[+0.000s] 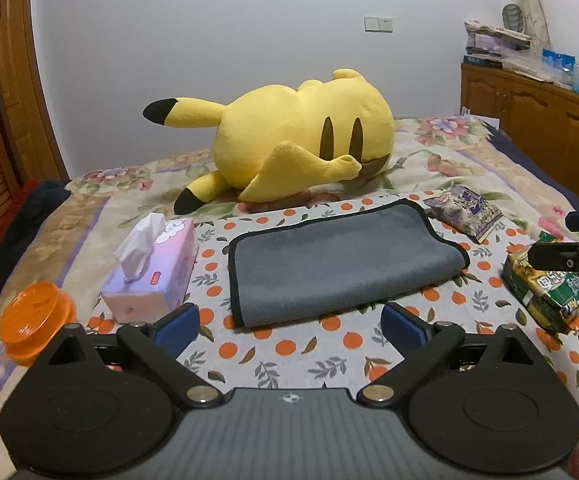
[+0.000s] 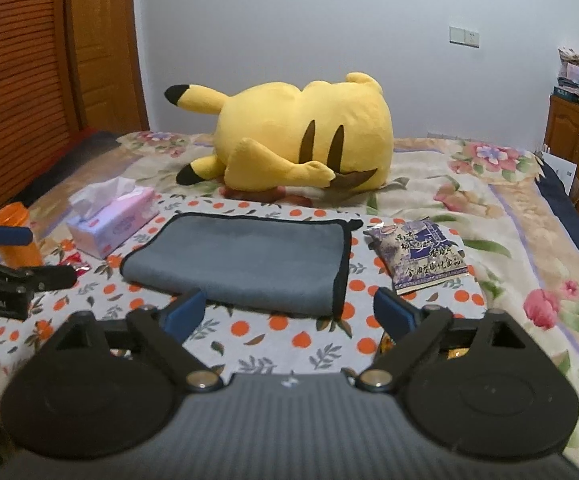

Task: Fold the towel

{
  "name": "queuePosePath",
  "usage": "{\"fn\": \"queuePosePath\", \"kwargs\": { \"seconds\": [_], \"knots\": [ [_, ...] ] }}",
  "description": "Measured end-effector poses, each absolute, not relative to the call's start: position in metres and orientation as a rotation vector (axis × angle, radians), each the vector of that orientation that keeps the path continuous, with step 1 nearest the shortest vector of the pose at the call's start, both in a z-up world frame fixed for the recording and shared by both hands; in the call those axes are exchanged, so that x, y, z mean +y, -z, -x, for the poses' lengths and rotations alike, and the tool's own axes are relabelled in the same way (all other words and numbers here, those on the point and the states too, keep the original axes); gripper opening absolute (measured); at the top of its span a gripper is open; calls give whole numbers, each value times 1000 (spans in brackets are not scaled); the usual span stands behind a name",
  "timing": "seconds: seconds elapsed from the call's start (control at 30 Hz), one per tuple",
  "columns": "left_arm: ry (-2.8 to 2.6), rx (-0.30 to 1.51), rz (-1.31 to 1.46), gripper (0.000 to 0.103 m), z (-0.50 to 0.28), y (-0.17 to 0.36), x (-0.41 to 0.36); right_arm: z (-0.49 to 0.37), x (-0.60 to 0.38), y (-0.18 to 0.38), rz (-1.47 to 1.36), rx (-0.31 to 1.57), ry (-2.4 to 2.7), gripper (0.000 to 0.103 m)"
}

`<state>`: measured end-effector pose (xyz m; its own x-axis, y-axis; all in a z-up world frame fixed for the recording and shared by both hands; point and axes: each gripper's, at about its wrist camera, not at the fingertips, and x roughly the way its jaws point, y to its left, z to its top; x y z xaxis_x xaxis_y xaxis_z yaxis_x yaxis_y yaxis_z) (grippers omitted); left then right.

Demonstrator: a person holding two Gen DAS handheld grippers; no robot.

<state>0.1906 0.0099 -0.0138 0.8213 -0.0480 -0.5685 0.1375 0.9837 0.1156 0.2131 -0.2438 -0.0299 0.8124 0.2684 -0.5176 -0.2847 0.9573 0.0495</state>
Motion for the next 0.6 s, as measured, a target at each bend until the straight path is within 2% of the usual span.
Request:
{"fn": "queuePosePath", "kwargs": {
  "seconds": [0.1,0.2,0.6],
  "knots": [
    [99,601,-147,102,-181,13,11,-203,-242,29,41,531,-295,100],
    [96,601,-147,103,-172,13,10,-195,-241,27,45,524,-295,103],
    [90,607,-150,103,-133,4,4,-166,-238,16,53,512,-285,103]
  ]
}}
